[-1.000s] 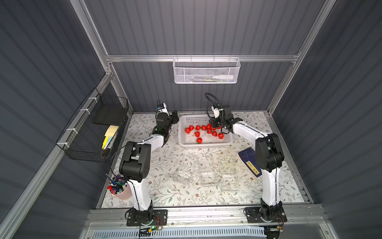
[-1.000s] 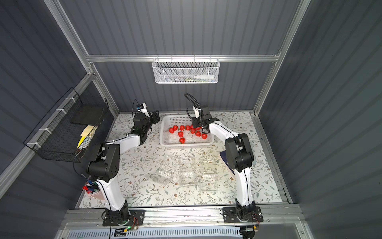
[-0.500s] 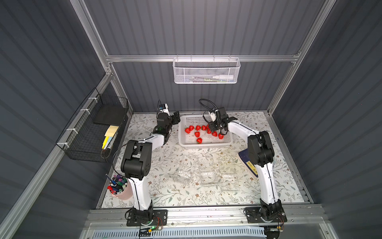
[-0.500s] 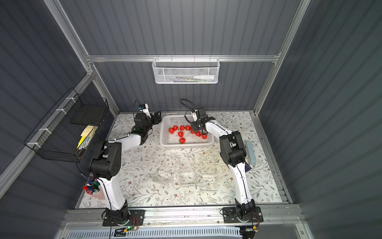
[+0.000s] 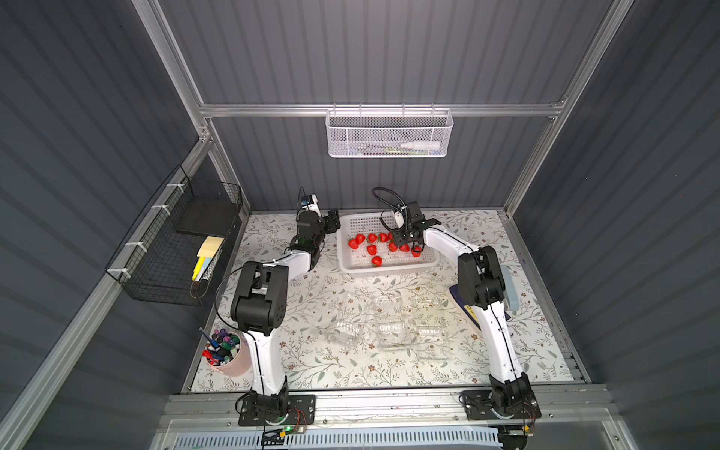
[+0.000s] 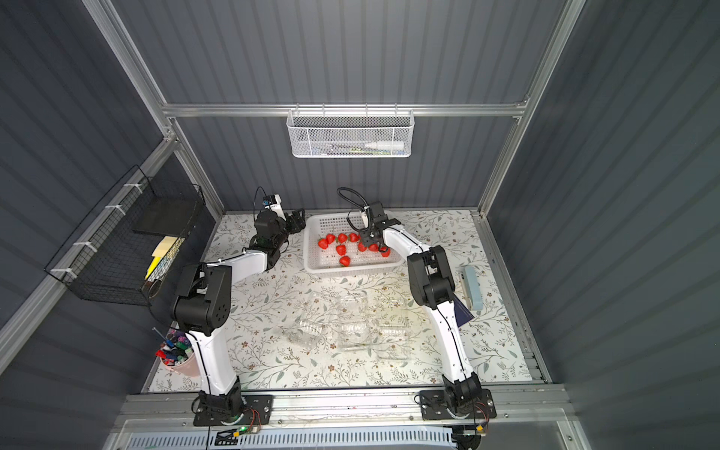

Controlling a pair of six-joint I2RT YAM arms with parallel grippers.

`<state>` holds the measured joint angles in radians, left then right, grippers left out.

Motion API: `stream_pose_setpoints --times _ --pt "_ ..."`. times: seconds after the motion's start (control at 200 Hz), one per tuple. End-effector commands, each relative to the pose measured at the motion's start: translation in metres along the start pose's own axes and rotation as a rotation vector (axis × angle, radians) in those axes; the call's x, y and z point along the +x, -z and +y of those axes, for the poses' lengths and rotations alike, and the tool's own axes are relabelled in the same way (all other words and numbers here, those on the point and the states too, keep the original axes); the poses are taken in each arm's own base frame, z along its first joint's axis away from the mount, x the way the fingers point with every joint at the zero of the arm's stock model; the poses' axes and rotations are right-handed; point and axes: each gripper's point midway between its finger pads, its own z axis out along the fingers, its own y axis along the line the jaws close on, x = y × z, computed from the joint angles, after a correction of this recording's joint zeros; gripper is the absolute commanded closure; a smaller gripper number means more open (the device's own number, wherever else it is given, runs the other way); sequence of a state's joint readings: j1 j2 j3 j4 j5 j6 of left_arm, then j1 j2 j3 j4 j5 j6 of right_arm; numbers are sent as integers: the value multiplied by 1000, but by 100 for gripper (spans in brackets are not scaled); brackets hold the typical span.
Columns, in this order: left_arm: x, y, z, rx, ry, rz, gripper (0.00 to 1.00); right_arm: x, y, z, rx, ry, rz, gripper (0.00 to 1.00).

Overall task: Pack strawberries into containers
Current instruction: Pick up the strawberry from the basket.

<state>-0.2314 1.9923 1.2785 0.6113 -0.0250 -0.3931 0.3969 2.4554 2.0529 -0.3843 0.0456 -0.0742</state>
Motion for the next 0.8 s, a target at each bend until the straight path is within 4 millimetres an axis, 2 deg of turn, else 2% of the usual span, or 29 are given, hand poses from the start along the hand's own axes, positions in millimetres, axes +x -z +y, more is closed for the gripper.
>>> stream_pose_setpoints --times 0.0,0.05,0.125,0.23,0.345,0.395,0.495,0.58,0.665,0.79,0.795 --pt "1 -7 -2 6 -2 5 25 12 -10 2 -23 -22 47 41" --pt "2 -8 -2 7 -2 6 25 13 -12 3 -32 -33 51 42" --pt "1 -8 -3 8 -2 6 25 13 -15 5 -53 -56 47 48" --pt "1 -8 -2 7 -5 7 25 7 -14 10 -102 -96 23 51" --pt "1 -7 -1 3 -6 9 25 -1 -12 11 -124 -119 -8 60" --pt "2 -6 -1 4 -6 9 25 -5 -9 13 -133 -127 -20 68" --pt "1 -6 -2 3 -5 8 25 -12 -2 14 -145 -134 -48 76" --pt "3 -5 -2 7 -4 13 25 -17 6 14 -147 -137 -74 79" --pt "9 -4 -1 2 -4 29 31 -24 16 12 -145 -139 -108 81" --pt "18 -4 4 -16 0 50 33 -32 31 11 -148 -138 -143 85" --pt "26 -2 7 -23 0 66 33 -33 31 11 -149 -137 -145 85"
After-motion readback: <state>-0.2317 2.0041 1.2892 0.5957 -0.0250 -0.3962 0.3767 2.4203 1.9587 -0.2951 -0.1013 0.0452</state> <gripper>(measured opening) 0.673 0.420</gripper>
